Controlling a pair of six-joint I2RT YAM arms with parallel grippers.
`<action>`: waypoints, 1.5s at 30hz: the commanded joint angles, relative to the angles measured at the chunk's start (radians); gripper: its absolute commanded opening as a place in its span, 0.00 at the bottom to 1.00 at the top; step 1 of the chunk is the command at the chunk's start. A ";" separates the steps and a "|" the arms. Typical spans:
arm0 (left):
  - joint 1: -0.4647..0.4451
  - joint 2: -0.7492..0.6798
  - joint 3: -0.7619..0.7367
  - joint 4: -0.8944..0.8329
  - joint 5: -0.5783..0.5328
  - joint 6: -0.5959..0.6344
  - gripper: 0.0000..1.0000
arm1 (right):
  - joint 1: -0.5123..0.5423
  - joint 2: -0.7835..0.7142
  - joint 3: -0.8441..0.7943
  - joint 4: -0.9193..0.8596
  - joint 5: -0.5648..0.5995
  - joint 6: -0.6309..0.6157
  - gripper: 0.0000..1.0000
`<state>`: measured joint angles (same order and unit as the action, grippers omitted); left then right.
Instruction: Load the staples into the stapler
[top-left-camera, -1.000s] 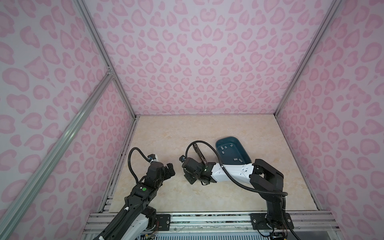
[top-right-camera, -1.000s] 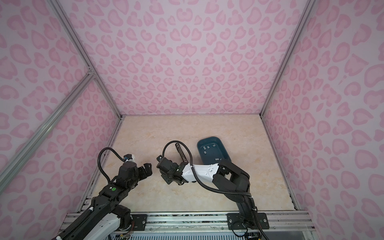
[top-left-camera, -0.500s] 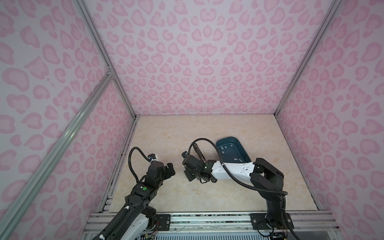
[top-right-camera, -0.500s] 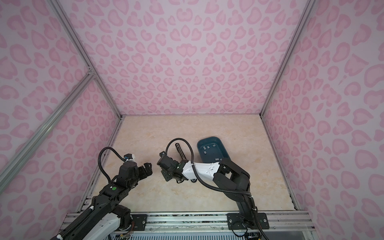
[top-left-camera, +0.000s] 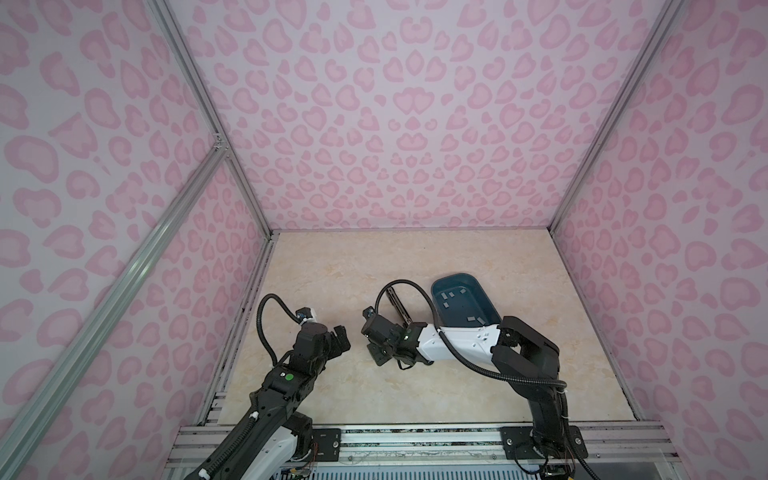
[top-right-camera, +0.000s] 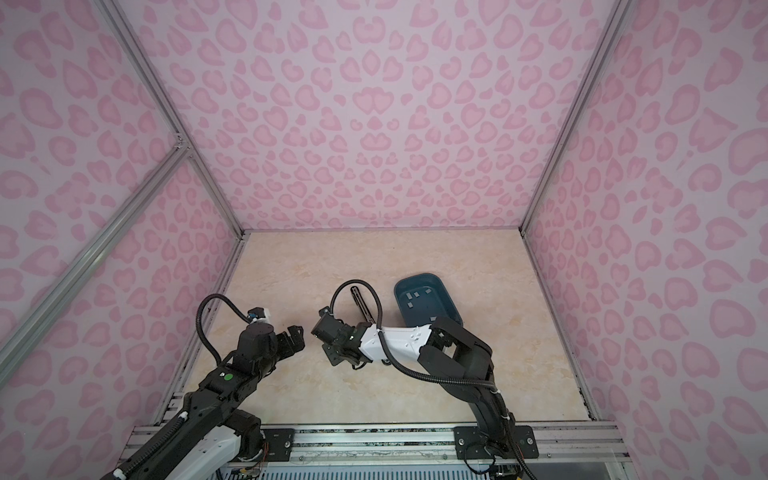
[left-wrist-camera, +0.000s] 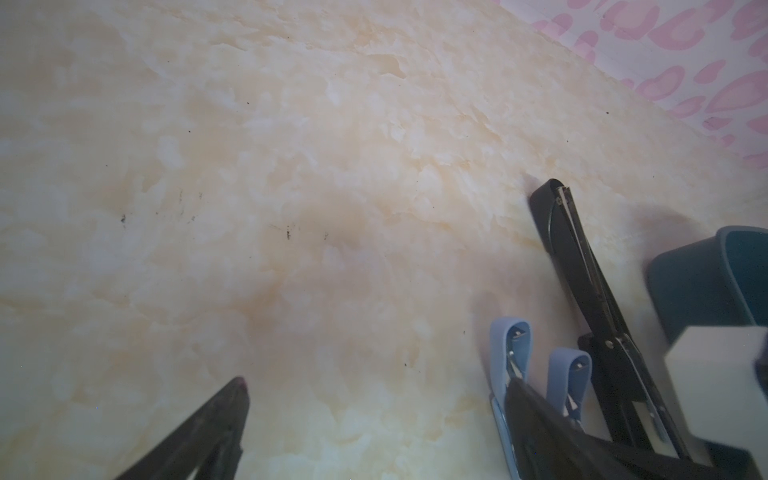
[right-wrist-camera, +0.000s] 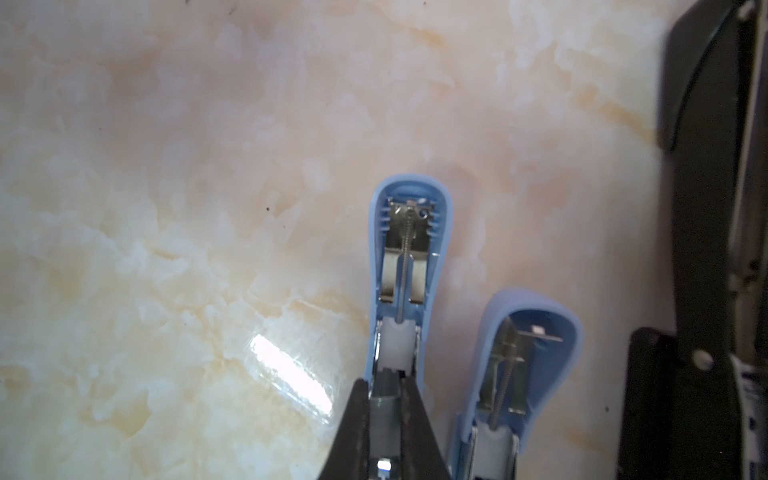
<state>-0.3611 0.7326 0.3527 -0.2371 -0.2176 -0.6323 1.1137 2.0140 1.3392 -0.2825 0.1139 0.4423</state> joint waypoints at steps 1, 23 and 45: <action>-0.001 -0.001 0.014 0.021 -0.010 -0.001 0.97 | 0.001 0.013 0.005 -0.005 0.020 0.003 0.08; 0.001 0.000 0.014 0.021 -0.010 -0.001 0.97 | 0.015 -0.013 -0.001 -0.003 0.057 -0.018 0.08; 0.000 -0.002 0.011 0.022 -0.009 -0.001 0.97 | 0.018 0.020 0.029 -0.033 0.093 -0.031 0.08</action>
<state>-0.3611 0.7326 0.3527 -0.2371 -0.2173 -0.6323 1.1294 2.0254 1.3628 -0.2924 0.1772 0.4221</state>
